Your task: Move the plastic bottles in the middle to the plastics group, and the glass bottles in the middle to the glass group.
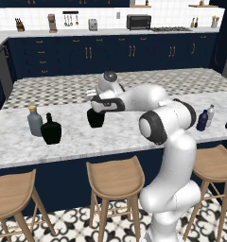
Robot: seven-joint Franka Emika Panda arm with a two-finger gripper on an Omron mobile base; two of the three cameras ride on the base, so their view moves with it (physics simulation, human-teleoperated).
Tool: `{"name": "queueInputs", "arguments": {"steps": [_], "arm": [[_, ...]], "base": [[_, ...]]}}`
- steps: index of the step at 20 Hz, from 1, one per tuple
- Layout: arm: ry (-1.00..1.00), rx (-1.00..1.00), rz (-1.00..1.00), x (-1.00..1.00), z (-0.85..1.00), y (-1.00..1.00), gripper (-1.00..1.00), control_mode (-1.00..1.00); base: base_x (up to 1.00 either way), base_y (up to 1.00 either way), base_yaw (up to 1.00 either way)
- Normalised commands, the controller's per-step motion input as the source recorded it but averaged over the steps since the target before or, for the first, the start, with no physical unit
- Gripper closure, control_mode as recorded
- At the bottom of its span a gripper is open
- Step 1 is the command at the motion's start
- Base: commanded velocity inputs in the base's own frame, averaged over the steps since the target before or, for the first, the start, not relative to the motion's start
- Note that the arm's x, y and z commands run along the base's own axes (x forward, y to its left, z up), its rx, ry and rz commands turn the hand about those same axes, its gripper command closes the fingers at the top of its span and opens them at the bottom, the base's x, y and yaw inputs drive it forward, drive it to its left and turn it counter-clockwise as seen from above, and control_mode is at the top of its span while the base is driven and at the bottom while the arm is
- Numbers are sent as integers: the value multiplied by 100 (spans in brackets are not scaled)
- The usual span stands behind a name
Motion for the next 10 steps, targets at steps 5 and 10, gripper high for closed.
{"name": "queueInputs", "arguments": {"steps": [5,10], "arm": [[12,0,0,34,-23,5,-100,-100],[11,0,0,24,-28,-15,-100,-100]], "base": [[0,0,0],[0,0,0]]}}
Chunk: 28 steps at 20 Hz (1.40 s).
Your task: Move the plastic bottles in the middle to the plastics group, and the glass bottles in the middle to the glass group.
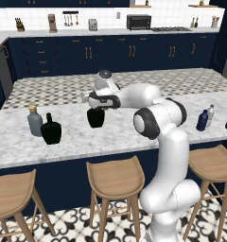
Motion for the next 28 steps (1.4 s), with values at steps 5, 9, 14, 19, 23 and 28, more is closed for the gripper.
{"name": "queueInputs", "arguments": {"steps": [5,9,14,19,23,28], "arm": [[1,0,0,27,-26,-20,-100,-100],[6,0,0,38,-29,-3,-100,-100],[1,0,1,43,-16,5,-100,-100],[0,0,4,36,0,21,-100,-100],[0,0,4,24,-4,20,-100,-100],[1,0,2,2,-15,3,-100,-100]], "base": [[0,0,0],[0,0,0],[0,0,0],[0,0,0],[0,0,0],[0,0,0]]}}
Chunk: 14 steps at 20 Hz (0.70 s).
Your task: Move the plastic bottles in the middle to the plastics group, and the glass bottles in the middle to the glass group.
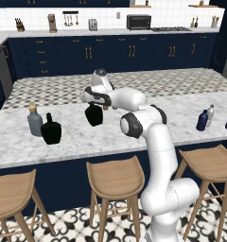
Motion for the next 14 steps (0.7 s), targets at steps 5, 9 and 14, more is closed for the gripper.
{"name": "queueInputs", "arguments": {"steps": [5,9,14], "arm": [[0,0,0,-10,-21,0,-100,-100],[0,0,0,-16,-24,0,-100,-100],[-1,0,0,-16,-21,-12,-100,-100]], "base": [[0,0,0],[0,0,0],[0,0,0]]}}
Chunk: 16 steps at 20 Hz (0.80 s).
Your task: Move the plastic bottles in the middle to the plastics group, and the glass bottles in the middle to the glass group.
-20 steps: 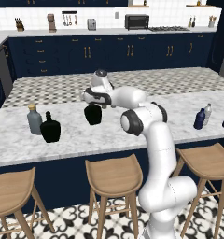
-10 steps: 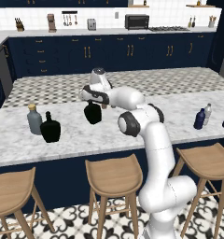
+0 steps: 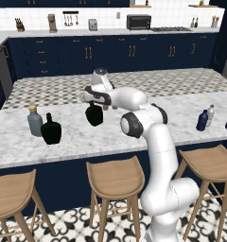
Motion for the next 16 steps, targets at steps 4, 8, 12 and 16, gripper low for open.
{"name": "queueInputs", "arguments": {"steps": [4,8,12,16], "arm": [[-4,0,0,-18,-20,-29,-100,-100],[-12,0,0,-7,-12,-35,-100,-100],[-15,2,0,-6,-9,3,-100,-100],[-10,0,-1,-24,-8,0,-100,-100]], "base": [[0,0,0],[0,0,0],[0,0,0],[0,0,0]]}}
